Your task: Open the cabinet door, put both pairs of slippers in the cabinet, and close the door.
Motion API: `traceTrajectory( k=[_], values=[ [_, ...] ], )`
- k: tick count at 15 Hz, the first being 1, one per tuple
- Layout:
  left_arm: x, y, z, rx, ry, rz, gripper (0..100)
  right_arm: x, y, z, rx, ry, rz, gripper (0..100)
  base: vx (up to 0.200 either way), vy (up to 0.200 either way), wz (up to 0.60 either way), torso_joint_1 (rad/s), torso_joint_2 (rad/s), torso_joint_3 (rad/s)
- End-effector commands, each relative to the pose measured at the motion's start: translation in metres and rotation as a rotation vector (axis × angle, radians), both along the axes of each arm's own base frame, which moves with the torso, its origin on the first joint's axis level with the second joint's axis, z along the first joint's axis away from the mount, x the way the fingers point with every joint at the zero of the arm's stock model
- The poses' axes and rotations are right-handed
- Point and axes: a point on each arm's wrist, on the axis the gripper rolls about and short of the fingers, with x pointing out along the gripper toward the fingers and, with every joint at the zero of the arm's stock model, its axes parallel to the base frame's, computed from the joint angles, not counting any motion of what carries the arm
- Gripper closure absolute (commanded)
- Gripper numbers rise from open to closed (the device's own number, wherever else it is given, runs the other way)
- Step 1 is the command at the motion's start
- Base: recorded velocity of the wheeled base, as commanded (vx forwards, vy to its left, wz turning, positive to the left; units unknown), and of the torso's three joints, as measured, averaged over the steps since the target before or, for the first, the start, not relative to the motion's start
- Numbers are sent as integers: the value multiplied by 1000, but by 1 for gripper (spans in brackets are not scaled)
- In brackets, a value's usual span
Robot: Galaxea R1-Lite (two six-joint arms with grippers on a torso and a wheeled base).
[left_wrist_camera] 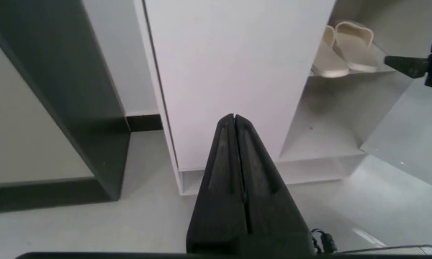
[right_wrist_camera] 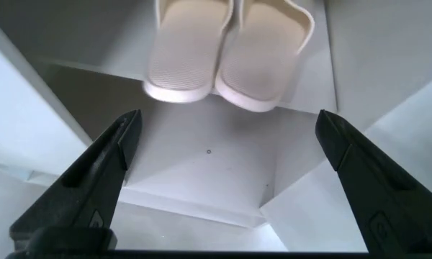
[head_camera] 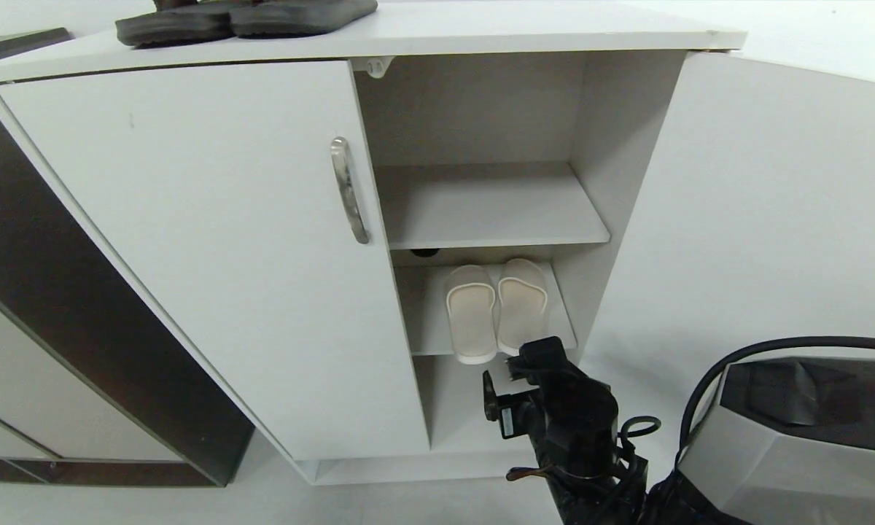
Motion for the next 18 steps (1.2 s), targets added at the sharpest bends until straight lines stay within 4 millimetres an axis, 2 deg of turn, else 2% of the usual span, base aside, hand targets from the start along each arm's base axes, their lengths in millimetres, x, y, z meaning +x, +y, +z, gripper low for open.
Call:
traceTrajectory(
  k=[1, 13, 16, 18],
  values=[
    [0, 0, 0, 0, 2, -1, 100, 0, 0, 1, 2, -2, 1, 0, 0, 0, 0, 7, 2, 71],
    [0, 0, 0, -2, 2, 1, 100, -3, -3, -4, -18, 13, 1, 0, 0, 0, 0, 0, 1, 190],
    [0, 0, 0, 2, 1, 1, 100, -18, -10, -4, -22, 33, 106, 0, 0, 0, 0, 5, 2, 119],
    [0, 0, 0, 0, 2, 4, 100, -19, -12, -4, -26, 38, 116, 0, 0, 0, 0, 0, 0, 0]
  ],
)
